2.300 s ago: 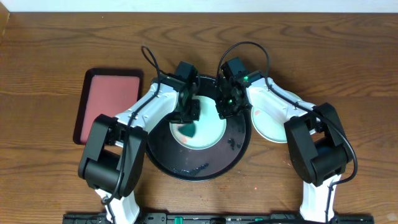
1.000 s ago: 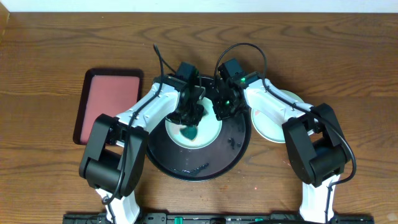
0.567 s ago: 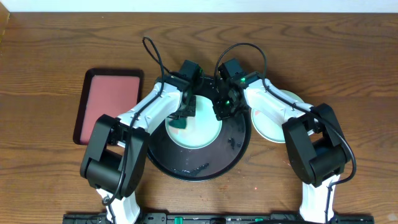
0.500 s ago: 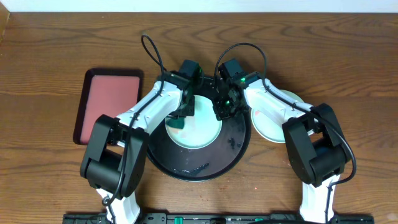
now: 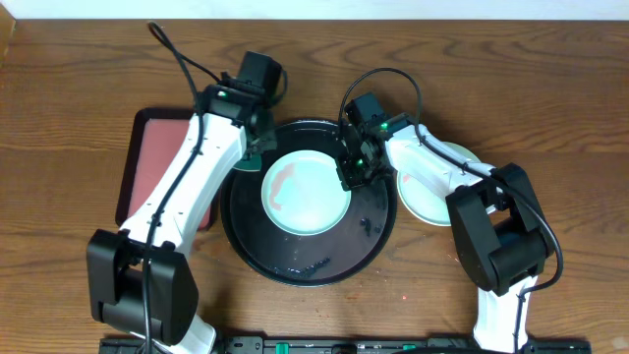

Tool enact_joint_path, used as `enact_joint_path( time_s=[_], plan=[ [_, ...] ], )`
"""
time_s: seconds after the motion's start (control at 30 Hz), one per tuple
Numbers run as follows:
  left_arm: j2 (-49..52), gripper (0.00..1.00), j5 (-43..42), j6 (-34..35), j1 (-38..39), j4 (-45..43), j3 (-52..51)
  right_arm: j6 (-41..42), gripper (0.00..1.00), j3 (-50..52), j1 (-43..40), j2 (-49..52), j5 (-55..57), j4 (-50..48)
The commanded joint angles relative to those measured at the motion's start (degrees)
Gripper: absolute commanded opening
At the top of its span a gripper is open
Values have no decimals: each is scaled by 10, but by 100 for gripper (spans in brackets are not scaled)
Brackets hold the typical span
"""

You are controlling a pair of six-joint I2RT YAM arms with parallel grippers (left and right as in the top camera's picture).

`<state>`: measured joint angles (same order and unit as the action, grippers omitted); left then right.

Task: Clean dirty plates on tray and stack at the side

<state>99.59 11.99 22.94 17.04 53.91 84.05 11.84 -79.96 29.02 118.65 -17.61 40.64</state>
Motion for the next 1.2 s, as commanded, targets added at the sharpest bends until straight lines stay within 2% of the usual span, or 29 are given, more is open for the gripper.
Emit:
enact_joint_path(
  time_s=[0.0, 0.17, 0.67, 0.8, 1.17],
  plan=[
    [0, 8, 11, 10, -10, 5, 10, 18, 1, 0, 6, -17, 19, 10],
    [0, 8, 11, 10, -10, 5, 10, 28, 1, 0, 14, -65, 109, 30],
    [0, 8, 11, 10, -10, 4, 10, 30, 1, 0, 127, -259, 550, 75],
    [0, 8, 11, 10, -10, 3, 10, 37, 1, 0, 175, -283, 686, 85],
    [0, 8, 11, 10, -10, 3, 10, 38, 1, 0, 281, -292, 952, 95]
  ],
)
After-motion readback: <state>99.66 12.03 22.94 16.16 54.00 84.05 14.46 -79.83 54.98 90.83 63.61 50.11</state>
